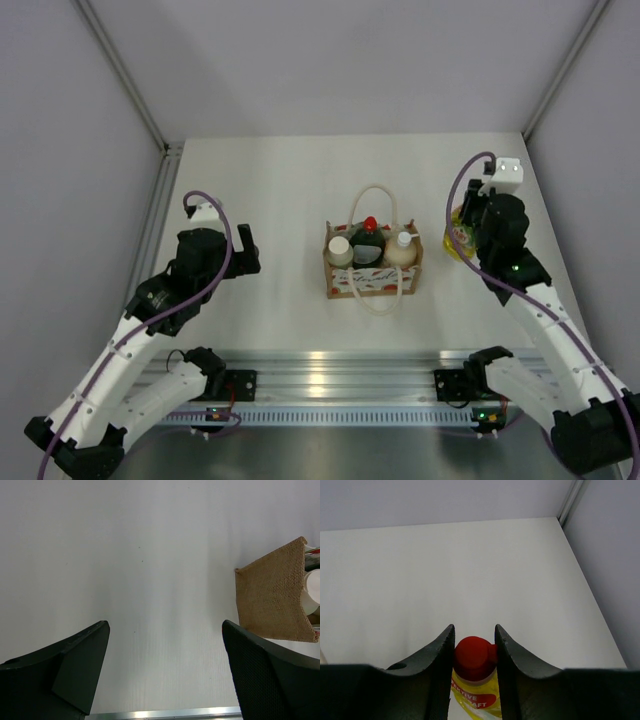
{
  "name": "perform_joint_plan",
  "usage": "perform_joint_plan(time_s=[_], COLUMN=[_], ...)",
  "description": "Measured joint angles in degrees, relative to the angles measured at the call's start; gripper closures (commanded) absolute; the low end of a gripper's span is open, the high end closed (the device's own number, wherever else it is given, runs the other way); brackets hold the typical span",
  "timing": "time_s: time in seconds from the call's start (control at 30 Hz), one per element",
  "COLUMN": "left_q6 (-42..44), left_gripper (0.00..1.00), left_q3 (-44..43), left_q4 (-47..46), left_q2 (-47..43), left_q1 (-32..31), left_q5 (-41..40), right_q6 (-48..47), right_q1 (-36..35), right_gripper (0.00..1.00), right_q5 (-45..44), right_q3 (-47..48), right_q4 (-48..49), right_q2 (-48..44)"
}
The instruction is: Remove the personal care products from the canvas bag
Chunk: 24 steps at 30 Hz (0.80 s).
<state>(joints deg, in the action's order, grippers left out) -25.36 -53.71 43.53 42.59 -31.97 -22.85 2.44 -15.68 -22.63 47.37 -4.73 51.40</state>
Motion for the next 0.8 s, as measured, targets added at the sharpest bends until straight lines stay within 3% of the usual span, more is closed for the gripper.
perform_joint_plan(time_s=[0.23,0.47,0.73,0.8], left_q6=[0.0,0.0,0.0,0.1], left_gripper=[0.02,0.02,0.02,0.02], left_q3=[0.0,0.0,0.0,0.0], left_q4=[0.0,0.0,-0.1,-0.2], left_q2=[0.0,0.0,0.0,0.0], left_q1=[0.0,0.0,0.0,0.0], left_q5=[0.1,0.2,1.0,1.5], right_q6=[-2.6,-1.8,0.3,0.6], right_q1=[1.5,5.1,8.1,8.1], right_gripper=[1.0,1.0,1.0,0.95], right_q5=[0.4,3.2,4.9,5.2], right_q3=[-9.0,-12.2,-13.0,-13.5], right_q4=[11.9,22.5,26.4,26.7], right_q2=[1.2,7.4,12.2,12.2])
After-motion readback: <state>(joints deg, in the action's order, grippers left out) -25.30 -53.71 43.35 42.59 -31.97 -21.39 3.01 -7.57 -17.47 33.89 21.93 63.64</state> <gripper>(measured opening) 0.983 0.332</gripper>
